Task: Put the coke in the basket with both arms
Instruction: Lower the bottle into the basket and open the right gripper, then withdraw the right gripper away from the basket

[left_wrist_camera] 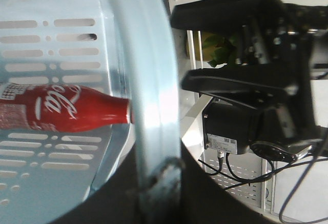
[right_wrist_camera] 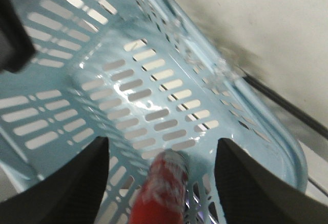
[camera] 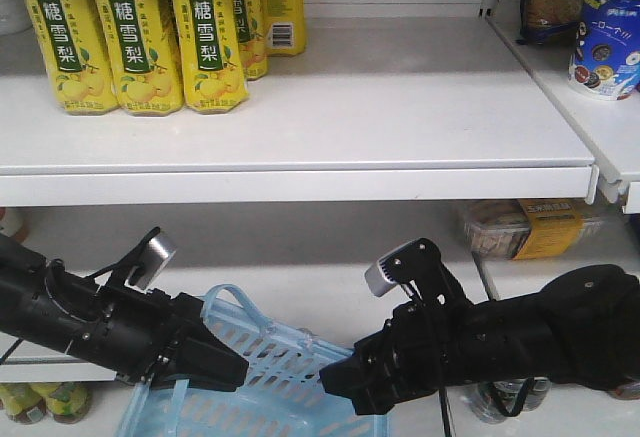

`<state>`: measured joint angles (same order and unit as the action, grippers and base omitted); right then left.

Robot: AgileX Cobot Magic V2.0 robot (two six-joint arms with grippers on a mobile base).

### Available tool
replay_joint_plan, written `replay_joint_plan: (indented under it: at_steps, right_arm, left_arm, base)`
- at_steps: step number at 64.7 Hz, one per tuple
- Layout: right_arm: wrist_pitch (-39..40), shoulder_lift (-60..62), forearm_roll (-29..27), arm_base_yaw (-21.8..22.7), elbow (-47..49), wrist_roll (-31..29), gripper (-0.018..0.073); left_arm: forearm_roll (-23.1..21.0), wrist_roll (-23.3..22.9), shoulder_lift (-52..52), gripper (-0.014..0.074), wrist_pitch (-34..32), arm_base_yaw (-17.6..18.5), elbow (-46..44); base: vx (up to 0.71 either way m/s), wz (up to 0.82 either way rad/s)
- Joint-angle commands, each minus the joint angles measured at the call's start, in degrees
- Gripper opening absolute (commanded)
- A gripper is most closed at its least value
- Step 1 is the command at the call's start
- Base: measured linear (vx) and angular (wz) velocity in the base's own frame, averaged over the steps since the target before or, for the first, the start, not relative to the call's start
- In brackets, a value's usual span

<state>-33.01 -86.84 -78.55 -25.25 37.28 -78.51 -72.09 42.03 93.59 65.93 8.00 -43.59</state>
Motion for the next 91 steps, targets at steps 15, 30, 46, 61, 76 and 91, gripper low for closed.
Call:
replay_joint_plan:
  at_steps: [15,30,46,61,76,91]
  right_arm:
    - [-1.56,15.51,17.08,0.06,1.5,14.73,0.0398]
    - [-0.12,27.2,45.7,0.11,1.54,35.98,0.0396]
    - [7.81,38.91,74.55,0.11,1.54,63.69,0.0396]
    - [8.23,48.55,99.33,0.11,1.2,86.41,0.0396]
    - [4.12,59.41,117.04,0.11,-2.78,106.78,0.0396]
    - [3.98,74.43,120.92,0.11,-13.08,115.04,0.0396]
  left_arm:
    - [-7.26,0.95,-2.57,-0.0006,4.28,0.12,-1.36]
    - [-7.26,0.95,-2.57,-0.0006,4.28,0.12,-1.36]
    - [-7.26,0.95,-2.57,-0.0006,4.28,0.12,-1.36]
    - [-7.26,0.95,-2.57,-0.0006,4.28,0.12,-1.36]
    - [-7.26,0.95,-2.57,-0.0006,4.28,0.12,-1.36]
    - [-7.26,0.95,-2.57,-0.0006,4.28,0.12,-1.36]
  base:
    - [0.0,0.0]
    - [0.0,0.0]
    - [0.0,0.0]
    - [0.0,0.0]
    - [0.0,0.0]
    - [0.0,0.0]
